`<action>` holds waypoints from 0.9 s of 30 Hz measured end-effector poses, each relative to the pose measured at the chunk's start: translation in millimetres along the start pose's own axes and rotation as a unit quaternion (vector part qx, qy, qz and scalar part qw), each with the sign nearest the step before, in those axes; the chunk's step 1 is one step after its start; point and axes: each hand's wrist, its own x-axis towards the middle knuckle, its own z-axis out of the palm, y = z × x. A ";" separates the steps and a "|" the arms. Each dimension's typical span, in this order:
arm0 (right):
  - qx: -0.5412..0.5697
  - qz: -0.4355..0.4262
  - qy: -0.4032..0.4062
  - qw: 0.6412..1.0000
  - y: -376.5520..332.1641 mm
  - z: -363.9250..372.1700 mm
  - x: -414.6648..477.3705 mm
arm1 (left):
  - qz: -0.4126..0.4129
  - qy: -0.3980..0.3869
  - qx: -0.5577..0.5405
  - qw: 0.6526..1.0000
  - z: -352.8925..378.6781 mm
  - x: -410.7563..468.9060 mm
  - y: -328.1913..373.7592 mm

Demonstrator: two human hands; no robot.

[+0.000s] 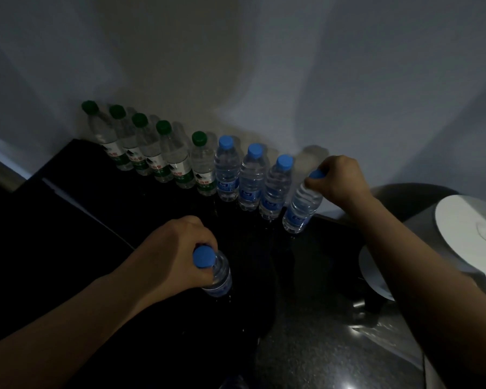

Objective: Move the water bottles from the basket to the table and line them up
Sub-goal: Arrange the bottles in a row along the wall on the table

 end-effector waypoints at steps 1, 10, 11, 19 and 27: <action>0.004 -0.001 0.000 1.000 1.2 0.7 0.2 | -0.001 -0.001 -0.001 1.000 0.5 0.9 1.1; 0.026 -0.016 0.022 0.999 5.8 6.4 4.0 | -0.017 -0.010 0.004 1.000 4.7 8.8 6.5; 0.029 -0.015 0.023 0.999 6.2 6.8 4.5 | -0.019 -0.013 0.005 1.000 4.7 9.1 6.1; 0.029 -0.014 0.035 0.999 3.0 12.9 5.3 | -0.020 -0.012 0.009 1.000 6.7 11.0 0.1; 0.033 -0.005 0.040 0.999 8.2 13.5 -1.5 | 0.001 -0.006 0.004 1.000 7.9 16.6 -2.6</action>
